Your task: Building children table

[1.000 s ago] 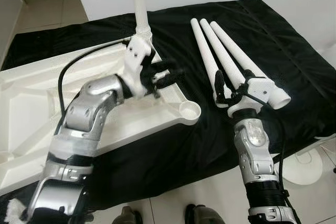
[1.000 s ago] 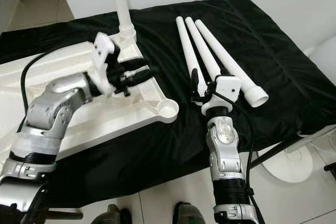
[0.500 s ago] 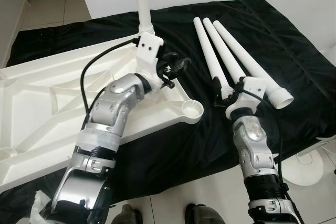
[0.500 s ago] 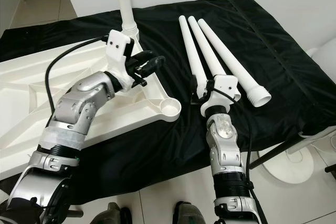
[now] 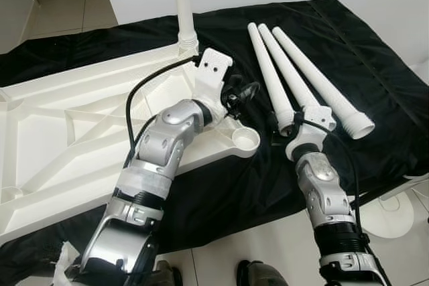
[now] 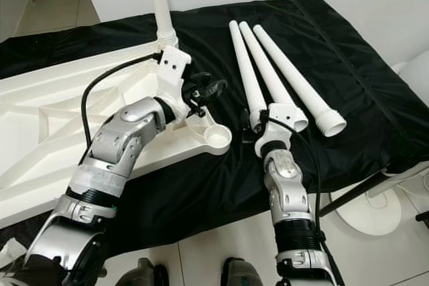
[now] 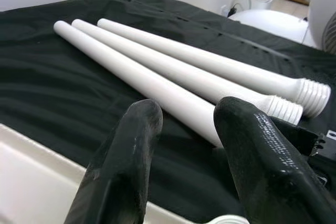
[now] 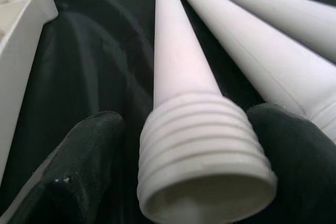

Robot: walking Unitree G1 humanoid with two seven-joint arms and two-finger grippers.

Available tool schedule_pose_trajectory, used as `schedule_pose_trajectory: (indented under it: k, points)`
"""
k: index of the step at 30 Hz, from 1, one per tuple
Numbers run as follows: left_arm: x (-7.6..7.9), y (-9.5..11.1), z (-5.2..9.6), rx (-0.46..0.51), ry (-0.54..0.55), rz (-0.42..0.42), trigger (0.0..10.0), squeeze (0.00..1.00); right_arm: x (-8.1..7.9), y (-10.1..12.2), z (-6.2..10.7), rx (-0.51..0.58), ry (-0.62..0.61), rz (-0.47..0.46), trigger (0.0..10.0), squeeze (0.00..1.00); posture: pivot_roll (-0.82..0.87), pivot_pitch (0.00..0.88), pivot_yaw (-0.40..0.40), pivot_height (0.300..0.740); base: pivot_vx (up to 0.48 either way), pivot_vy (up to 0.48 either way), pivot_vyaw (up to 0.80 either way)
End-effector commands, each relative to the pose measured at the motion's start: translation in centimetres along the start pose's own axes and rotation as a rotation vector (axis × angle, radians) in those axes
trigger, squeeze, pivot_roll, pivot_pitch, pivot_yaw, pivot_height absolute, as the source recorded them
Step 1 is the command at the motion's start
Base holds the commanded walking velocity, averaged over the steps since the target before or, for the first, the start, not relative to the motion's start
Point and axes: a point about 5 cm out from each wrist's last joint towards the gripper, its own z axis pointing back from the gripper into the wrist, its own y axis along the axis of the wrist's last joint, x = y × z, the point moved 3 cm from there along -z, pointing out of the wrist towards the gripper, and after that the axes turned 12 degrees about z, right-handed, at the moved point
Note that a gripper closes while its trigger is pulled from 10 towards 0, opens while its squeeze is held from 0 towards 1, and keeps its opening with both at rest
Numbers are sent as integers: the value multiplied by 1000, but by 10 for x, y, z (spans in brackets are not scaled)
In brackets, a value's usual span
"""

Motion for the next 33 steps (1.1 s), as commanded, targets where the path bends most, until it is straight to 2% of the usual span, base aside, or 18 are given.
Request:
schedule_pose_trajectory:
  k: [1,15,16,17,18,22,26,27,33]
  points:
    - [-12,-8,1,-8,124,13,10000,0,-2,-5,-1,-26,9,4,10000,0,-101,100,57,740,0,0,0]
    - [-11,-7,-2,2,142,-29,10000,0,2,-4,-8,-44,15,4,10000,0,-103,62,56,740,0,0,0]
    - [-11,-7,-1,3,143,-36,10000,0,3,-7,-9,-68,13,-15,0,0,-105,43,52,740,0,0,0]
    - [-11,-7,-1,3,143,-36,10000,0,3,-7,-9,-68,13,-15,0,0,-105,43,52,740,0,0,0]
    - [-10,-9,2,6,128,-59,10000,0,4,-15,-10,-125,19,-27,0,0,-108,30,45,740,0,0,0]
    - [-10,-4,3,20,131,-89,10000,0,1,-22,-10,-168,52,-24,0,0,-109,32,44,740,0,0,0]
    - [-15,3,3,33,153,-111,10000,0,-2,-27,-9,-201,60,-7,0,0,-102,81,34,740,0,0,0]
    - [-19,5,4,31,162,-120,10000,0,-3,-28,-9,-200,62,25,10000,0,-100,110,39,740,0,0,0]
    - [-24,3,6,20,176,-131,10000,0,-4,-24,-9,-167,57,64,10000,0,-98,109,37,740,0,0,0]
